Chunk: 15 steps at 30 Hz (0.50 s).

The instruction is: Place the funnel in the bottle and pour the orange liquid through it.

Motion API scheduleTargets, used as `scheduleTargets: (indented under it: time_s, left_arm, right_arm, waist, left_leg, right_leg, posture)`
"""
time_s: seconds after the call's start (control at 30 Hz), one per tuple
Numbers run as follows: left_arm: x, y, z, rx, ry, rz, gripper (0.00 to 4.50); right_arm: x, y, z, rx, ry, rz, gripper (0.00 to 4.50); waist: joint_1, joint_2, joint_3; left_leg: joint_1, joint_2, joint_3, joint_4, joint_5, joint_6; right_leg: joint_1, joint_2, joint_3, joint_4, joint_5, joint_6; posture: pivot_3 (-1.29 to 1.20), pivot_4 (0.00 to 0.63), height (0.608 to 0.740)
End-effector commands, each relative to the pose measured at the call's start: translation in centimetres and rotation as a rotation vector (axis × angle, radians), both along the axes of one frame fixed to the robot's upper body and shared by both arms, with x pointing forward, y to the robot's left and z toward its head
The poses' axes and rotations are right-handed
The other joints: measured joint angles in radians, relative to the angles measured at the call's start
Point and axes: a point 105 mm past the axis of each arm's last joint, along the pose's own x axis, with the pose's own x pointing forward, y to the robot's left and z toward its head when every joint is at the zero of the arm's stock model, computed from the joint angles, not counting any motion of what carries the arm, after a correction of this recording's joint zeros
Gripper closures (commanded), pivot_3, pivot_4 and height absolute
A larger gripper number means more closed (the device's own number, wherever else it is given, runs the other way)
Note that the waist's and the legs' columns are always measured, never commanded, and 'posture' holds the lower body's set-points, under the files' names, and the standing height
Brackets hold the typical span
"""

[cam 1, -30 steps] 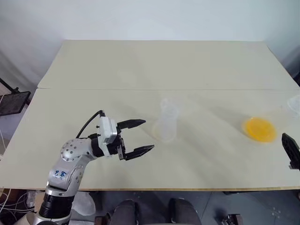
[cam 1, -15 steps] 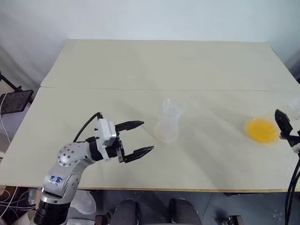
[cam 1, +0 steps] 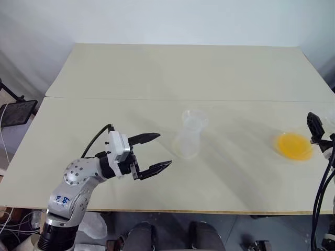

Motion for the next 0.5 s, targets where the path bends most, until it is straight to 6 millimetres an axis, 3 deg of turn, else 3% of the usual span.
scheduleTargets:
  time_s: [0.03,0.13,0.33,0.47,0.5]
  left_arm:
    - [-0.4,-0.4,1.0,-0.016,-0.046,-0.018,0.00]
    - [-0.2,-0.4,1.1,-0.016,-0.054,-0.013,0.00]
    - [-0.2,-0.4,1.2,-0.017,-0.060,-0.004,0.00]
    - [0.2,0.0,1.3,-0.029,-0.062,0.014,0.00]
    - [0.3,0.1,1.4,-0.035,-0.061,0.020,0.00]
  right_arm:
    - [-0.2,0.1,1.0,-0.040,-0.035,-0.003,1.05]
    - [-0.1,0.4,0.8,-0.040,-0.036,0.004,1.97]
    - [0.2,1.5,1.8,-0.045,-0.078,0.048,2.02]
    - [1.2,5.0,4.9,-0.106,-0.156,0.142,2.02]
    - [1.8,7.6,5.4,-0.185,-0.117,0.225,2.02]
  waist:
    - [0.000,0.000,0.000]
    - [-0.001,0.000,0.000]
    - [-0.002,0.000,0.000]
    - [-0.015,0.002,0.001]
    - [-0.017,0.003,0.002]
  left_leg:
    - [0.000,0.000,0.000,0.000,0.000,0.000]
    - [0.000,0.000,0.000,0.000,0.000,0.000]
    - [0.000,0.000,0.000,0.000,0.000,0.000]
    - [0.000,0.001,0.001,0.000,0.000,0.000]
    - [0.000,0.001,0.001,0.000,0.000,-0.001]
  right_leg:
    - [0.000,0.000,0.000,0.000,0.000,0.000]
    - [0.000,0.000,0.000,0.000,0.000,0.000]
    - [0.000,0.000,0.000,0.000,0.000,0.000]
    - [-0.001,0.000,0.000,0.000,0.000,0.000]
    - [-0.001,0.000,0.000,0.000,0.000,0.000]
  posture:
    - [0.00,0.150,0.740]
    - [0.00,0.150,0.740]
    - [0.00,0.150,0.740]
    - [0.00,0.150,0.740]
    - [0.00,0.150,0.740]
